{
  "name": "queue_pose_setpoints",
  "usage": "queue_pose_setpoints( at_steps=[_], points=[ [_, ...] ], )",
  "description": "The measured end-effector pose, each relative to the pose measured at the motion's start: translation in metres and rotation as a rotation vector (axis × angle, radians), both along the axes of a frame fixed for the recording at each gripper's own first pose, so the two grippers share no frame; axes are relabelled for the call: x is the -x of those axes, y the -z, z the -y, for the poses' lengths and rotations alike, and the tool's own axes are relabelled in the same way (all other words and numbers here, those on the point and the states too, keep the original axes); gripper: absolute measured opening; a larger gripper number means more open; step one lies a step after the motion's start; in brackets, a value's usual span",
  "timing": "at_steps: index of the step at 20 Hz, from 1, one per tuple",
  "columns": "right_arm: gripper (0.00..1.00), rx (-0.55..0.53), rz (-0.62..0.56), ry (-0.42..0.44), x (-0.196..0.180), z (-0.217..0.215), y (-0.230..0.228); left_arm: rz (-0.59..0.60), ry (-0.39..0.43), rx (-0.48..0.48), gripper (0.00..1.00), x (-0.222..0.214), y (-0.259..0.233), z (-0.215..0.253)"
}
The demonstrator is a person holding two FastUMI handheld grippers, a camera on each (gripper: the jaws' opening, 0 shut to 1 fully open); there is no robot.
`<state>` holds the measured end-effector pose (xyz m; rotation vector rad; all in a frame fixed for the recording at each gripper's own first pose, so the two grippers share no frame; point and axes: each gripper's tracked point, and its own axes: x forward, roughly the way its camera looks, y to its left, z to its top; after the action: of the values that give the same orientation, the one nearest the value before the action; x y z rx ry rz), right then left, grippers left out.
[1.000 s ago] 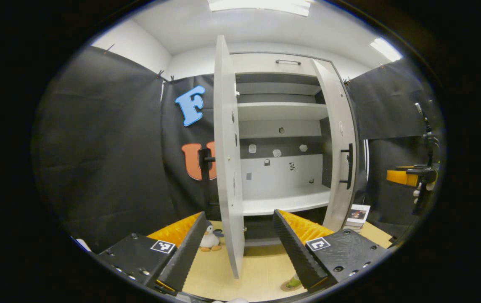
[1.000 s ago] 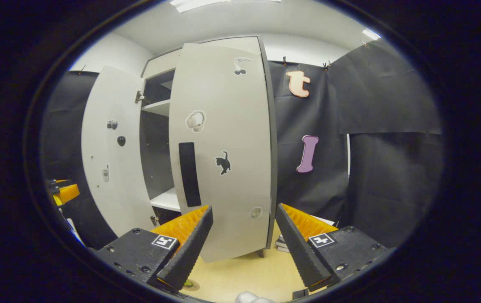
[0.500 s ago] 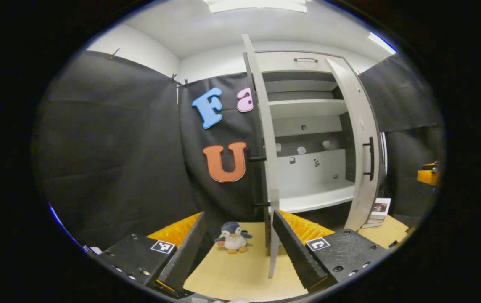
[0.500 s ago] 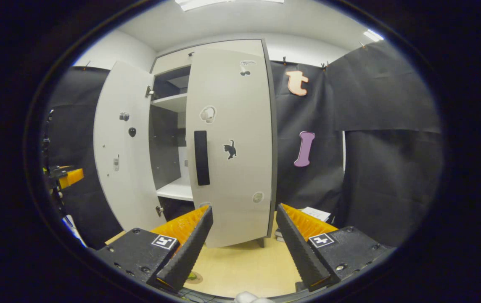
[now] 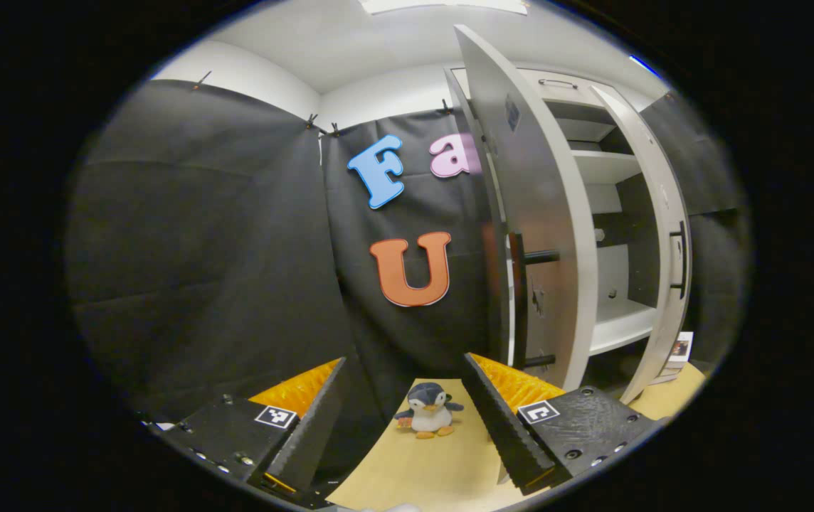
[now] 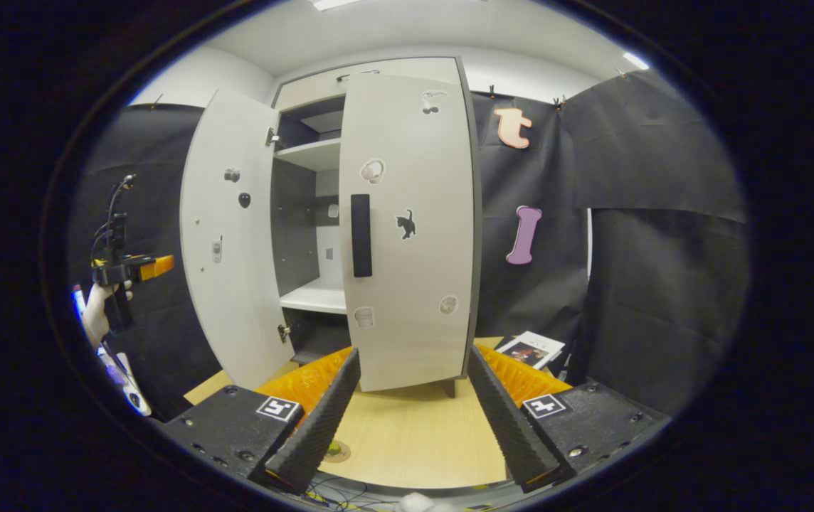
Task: Grasp the bottle in the cabinet with the left hand and place it on the coaster, then close the right door with the right hand and the left door with the left hand.
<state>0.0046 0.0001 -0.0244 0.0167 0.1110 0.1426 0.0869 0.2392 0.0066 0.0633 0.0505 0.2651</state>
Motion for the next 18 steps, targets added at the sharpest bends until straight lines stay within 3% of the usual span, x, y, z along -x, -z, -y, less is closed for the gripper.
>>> queue_pose_setpoints(
  at_steps=[9,13,14,16,17,18],
  points=[
    [0.96,0.006,-0.015,0.02,0.012,0.004,0.002,0.028,0.077,-0.004,0.97,-0.037,-0.011,0.012],
    [0.99,0.002,-0.012,0.025,0.012,0.007,0.0,0.033,0.069,-0.029,0.96,-0.038,-0.012,0.01],
    [0.96,0.001,-0.014,0.025,0.012,0.007,0.0,0.033,0.075,-0.025,0.94,-0.039,-0.011,0.012],
    [1.0,-0.001,-0.014,0.027,0.011,0.008,0.0,0.03,0.079,-0.03,0.94,-0.04,-0.011,0.014],
    [0.96,-0.002,-0.015,0.027,0.011,0.008,0.001,0.031,0.076,-0.038,0.94,-0.04,-0.011,0.015],
    [0.99,-0.002,-0.017,0.027,0.011,0.009,0.001,0.031,0.073,-0.051,0.88,-0.039,-0.012,0.016]
  ],
)
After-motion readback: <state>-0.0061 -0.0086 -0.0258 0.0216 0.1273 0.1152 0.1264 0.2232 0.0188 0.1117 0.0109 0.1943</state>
